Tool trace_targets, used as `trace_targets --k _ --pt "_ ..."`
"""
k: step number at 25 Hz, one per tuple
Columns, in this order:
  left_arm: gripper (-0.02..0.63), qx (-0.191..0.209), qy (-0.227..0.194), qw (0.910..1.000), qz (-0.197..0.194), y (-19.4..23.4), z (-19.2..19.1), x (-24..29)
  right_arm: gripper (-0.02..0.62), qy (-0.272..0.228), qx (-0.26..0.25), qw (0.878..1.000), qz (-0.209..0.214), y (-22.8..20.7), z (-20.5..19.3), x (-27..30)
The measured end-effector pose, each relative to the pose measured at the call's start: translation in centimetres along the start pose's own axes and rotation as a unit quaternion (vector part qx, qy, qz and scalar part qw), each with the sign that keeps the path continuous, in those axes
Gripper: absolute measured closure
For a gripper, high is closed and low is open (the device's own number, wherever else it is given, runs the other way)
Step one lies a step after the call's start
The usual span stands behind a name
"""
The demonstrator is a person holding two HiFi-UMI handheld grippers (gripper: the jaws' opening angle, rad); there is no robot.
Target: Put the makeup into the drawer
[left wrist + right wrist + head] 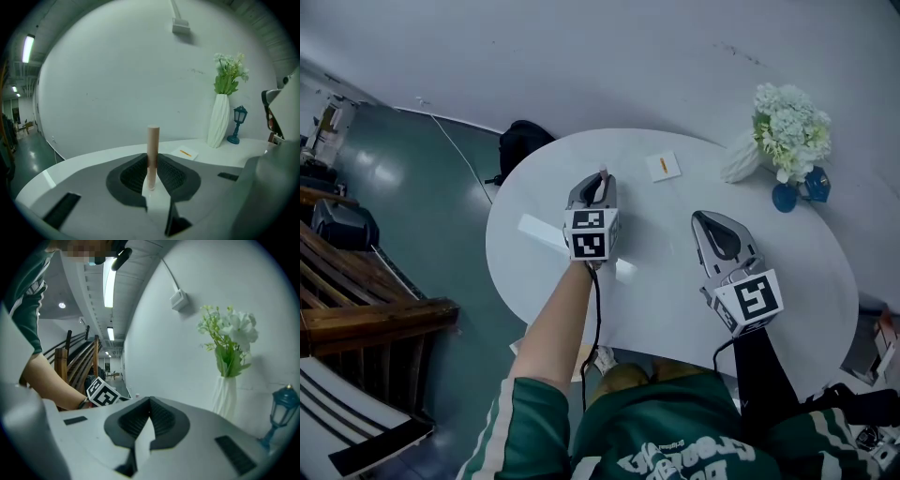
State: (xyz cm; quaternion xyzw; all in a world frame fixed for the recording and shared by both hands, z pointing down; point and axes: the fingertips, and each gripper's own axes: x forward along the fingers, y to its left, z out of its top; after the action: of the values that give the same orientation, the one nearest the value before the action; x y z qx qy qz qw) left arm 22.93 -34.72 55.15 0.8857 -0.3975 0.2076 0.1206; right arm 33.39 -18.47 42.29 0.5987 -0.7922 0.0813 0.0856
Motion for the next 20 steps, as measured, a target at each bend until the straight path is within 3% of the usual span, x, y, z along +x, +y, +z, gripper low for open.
trace_targets --k 8,15,20 --pt "0.541 -0.028 -0.057 0.9970 0.045 2.3 1.6 -8.1 0.592 -0.019 -0.006 0.999 0.045 4.4 1.2 0.8" --pt "0.541 -0.029 -0.081 0.9887 0.123 6.2 0.3 -19.6 0.591 -0.037 -0.020 0.992 0.119 12.9 2.9 2.7" --pt "0.541 -0.061 -0.103 0.9766 0.179 9.1 -0.6 -28.3 0.591 -0.051 -0.026 0.983 0.174 19.9 4.2 3.6"
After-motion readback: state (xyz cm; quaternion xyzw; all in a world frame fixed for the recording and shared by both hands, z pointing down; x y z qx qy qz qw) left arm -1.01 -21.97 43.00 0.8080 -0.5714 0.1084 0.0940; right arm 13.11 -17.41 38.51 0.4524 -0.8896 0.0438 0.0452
